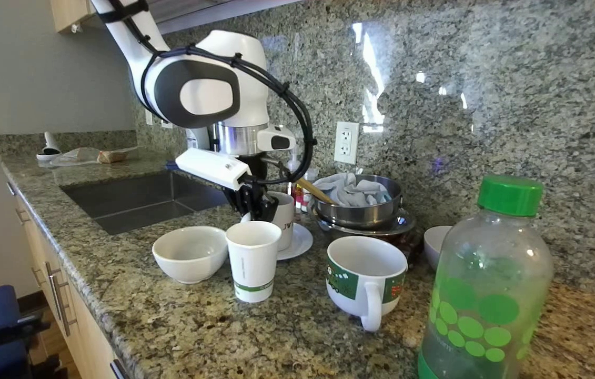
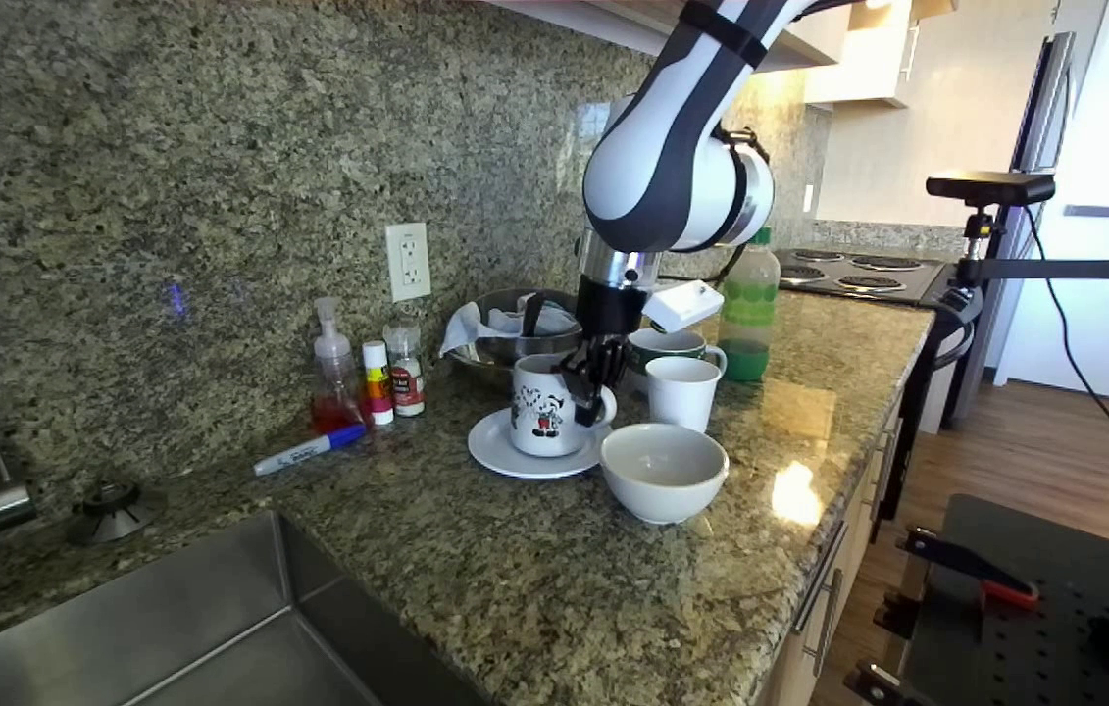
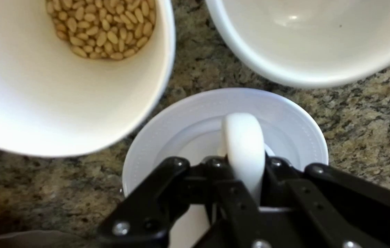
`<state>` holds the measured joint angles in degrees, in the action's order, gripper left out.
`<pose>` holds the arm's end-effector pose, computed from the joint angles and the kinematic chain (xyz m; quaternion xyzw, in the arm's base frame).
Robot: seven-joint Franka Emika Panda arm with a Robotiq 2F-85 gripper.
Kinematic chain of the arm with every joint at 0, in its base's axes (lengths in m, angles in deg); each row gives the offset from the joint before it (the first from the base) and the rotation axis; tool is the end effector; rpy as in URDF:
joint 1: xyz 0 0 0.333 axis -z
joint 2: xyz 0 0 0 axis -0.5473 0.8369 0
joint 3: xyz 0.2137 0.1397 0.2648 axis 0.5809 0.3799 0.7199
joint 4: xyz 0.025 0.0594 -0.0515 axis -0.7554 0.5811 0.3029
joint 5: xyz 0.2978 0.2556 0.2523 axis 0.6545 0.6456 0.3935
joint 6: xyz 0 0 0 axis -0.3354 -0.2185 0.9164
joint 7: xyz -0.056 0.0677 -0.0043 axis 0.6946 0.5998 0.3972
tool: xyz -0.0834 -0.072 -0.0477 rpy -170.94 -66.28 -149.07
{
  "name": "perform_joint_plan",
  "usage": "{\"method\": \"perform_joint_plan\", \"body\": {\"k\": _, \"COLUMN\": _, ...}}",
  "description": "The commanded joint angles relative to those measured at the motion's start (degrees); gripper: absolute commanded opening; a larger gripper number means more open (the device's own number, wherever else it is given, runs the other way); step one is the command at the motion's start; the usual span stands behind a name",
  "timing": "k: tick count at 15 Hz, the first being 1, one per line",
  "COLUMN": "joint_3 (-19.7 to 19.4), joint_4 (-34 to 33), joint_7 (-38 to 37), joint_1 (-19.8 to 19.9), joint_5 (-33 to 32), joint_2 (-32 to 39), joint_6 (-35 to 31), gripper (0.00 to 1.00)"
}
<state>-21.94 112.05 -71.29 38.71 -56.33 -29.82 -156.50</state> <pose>0.5706 -0.0220 0.2040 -0.9940 -0.0613 -0.0853 0.0299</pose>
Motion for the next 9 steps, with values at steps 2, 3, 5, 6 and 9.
{"method": "perform_joint_plan", "body": {"k": 2, "joint_3": 1.1, "joint_4": -1.1, "joint_7": 1.9, "joint_1": 1.2, "joint_5": 0.9, "joint_2": 0.3, "joint_6": -1.0, "gripper": 0.36}}
{"method": "perform_joint_plan", "body": {"k": 3, "joint_3": 1.0, "joint_4": -1.2, "joint_7": 1.7, "joint_1": 1.2, "joint_5": 0.7, "joint_2": 0.3, "joint_6": -0.9, "gripper": 0.42}}
{"method": "perform_joint_plan", "body": {"k": 5, "joint_3": 1.0, "joint_4": -1.3, "joint_7": 1.7, "joint_1": 1.2, "joint_5": 0.7, "joint_2": 0.2, "joint_6": -1.0, "gripper": 0.58}}
{"method": "perform_joint_plan", "body": {"k": 6, "joint_3": 1.0, "joint_4": -1.3, "joint_7": 1.7, "joint_1": 1.1, "joint_5": 0.7, "joint_2": 0.2, "joint_6": -1.0, "gripper": 0.66}}
{"method": "perform_joint_plan", "body": {"k": 9, "joint_3": 0.6, "joint_4": -1.3, "joint_7": 1.2, "joint_1": 0.9, "joint_5": 0.1, "joint_2": -0.2, "joint_6": -0.7, "gripper": 0.87}}
